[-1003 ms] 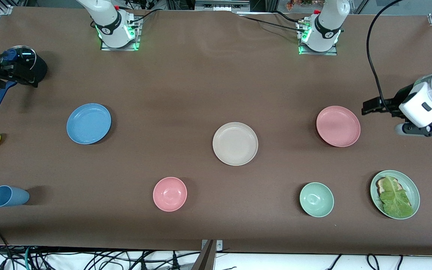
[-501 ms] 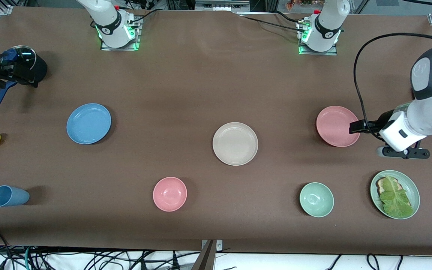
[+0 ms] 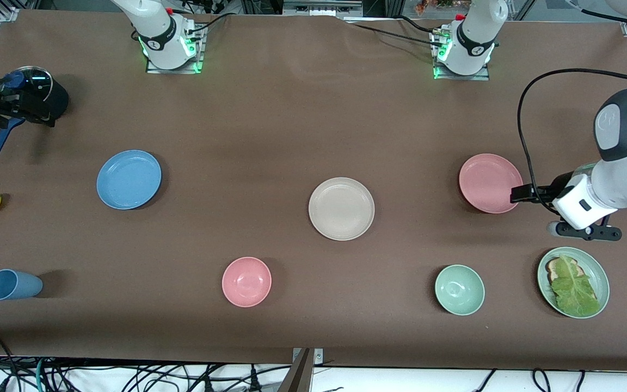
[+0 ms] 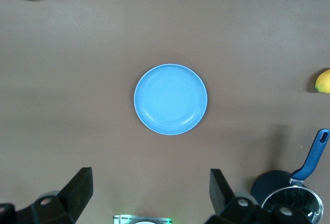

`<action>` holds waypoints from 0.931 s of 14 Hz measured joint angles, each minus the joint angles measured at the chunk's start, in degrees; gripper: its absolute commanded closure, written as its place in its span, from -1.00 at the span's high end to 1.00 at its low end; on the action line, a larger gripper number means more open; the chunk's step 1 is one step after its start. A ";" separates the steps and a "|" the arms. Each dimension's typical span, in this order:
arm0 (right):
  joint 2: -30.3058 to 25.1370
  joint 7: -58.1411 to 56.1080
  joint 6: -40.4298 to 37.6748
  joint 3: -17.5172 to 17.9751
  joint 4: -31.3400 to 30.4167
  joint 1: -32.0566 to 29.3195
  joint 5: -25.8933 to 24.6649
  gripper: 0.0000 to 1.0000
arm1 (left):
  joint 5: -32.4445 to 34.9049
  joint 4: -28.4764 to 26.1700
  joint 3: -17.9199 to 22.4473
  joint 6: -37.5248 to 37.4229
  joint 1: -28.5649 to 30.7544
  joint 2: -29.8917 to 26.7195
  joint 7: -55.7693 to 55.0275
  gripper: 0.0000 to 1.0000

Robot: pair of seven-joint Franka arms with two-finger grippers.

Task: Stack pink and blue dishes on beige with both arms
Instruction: 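Reach the left gripper toward the rim of the pink plate, then lower the left gripper and close it on the pink plate rim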

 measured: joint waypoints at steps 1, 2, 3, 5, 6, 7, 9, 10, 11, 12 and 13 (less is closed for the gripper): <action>0.00 0.00 0.00 0.00 0.00 0.00 0.00 1.00 | -0.34 -1.09 0.86 0.96 0.17 0.00 1.33 1.00; 0.01 0.00 0.00 0.00 0.00 0.00 0.00 1.00 | -0.90 -2.13 1.85 1.58 0.26 0.00 2.79 1.00; 0.01 0.00 0.00 0.00 0.00 0.00 0.00 1.00 | -1.43 -3.04 2.76 2.06 0.40 -0.01 4.40 1.00; 0.01 0.00 0.02 -0.01 0.00 0.00 0.00 1.00 | -2.25 -4.84 3.77 3.55 1.34 -0.05 7.43 1.00; 0.01 0.00 0.04 -0.01 0.00 0.00 0.00 1.00 | -2.49 -5.97 3.89 4.70 2.17 -0.09 8.85 1.00; 0.01 0.00 0.05 -0.01 0.00 0.00 0.00 1.00 | -3.15 -7.44 4.02 6.13 3.18 -0.14 10.42 1.00; 0.01 0.00 0.05 -0.02 0.00 -0.01 0.00 1.00 | -5.03 -10.64 4.18 9.38 5.39 -0.16 14.15 1.00; 0.01 0.00 0.05 -0.02 0.00 -0.01 0.00 1.00 | -5.58 -12.10 4.23 10.62 6.41 -0.16 15.60 1.00; 0.01 0.00 0.05 -0.02 0.00 -0.01 0.00 1.00 | -5.99 -13.27 4.25 11.43 7.27 -0.16 16.72 1.00; 0.01 0.00 0.05 -0.02 0.00 -0.01 0.00 1.00 | -6.56 -14.21 4.24 12.18 8.00 -0.16 18.00 1.00; 0.01 0.00 0.05 -0.02 0.00 -0.01 0.00 1.00 | -7.22 -15.03 4.27 13.13 8.73 -0.15 19.48 1.00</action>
